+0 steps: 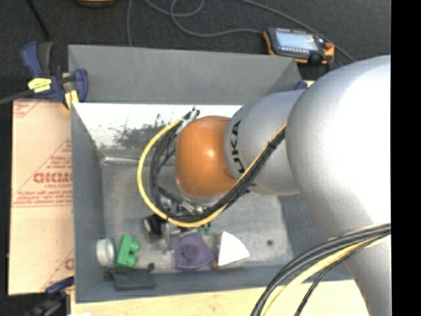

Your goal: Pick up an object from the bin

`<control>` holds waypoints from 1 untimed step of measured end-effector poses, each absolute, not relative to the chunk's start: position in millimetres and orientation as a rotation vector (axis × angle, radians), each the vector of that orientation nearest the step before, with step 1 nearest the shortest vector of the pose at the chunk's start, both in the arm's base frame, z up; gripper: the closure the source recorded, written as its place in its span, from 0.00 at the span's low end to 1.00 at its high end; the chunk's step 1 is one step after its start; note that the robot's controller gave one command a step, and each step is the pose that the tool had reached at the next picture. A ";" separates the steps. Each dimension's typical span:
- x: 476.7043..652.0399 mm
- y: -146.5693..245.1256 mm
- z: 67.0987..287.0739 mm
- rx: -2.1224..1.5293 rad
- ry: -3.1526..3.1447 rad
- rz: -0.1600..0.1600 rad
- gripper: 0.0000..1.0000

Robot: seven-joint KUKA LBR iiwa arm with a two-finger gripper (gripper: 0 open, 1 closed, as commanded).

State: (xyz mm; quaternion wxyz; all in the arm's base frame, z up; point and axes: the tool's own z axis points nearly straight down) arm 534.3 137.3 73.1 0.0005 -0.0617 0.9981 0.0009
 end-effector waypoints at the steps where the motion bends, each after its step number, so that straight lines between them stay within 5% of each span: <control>1: 534.3 137.3 73.1 -0.193 3.135 0.003 1.00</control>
Offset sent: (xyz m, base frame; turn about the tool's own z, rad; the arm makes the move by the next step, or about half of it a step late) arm 0.0041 0.0132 0.1014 -0.0138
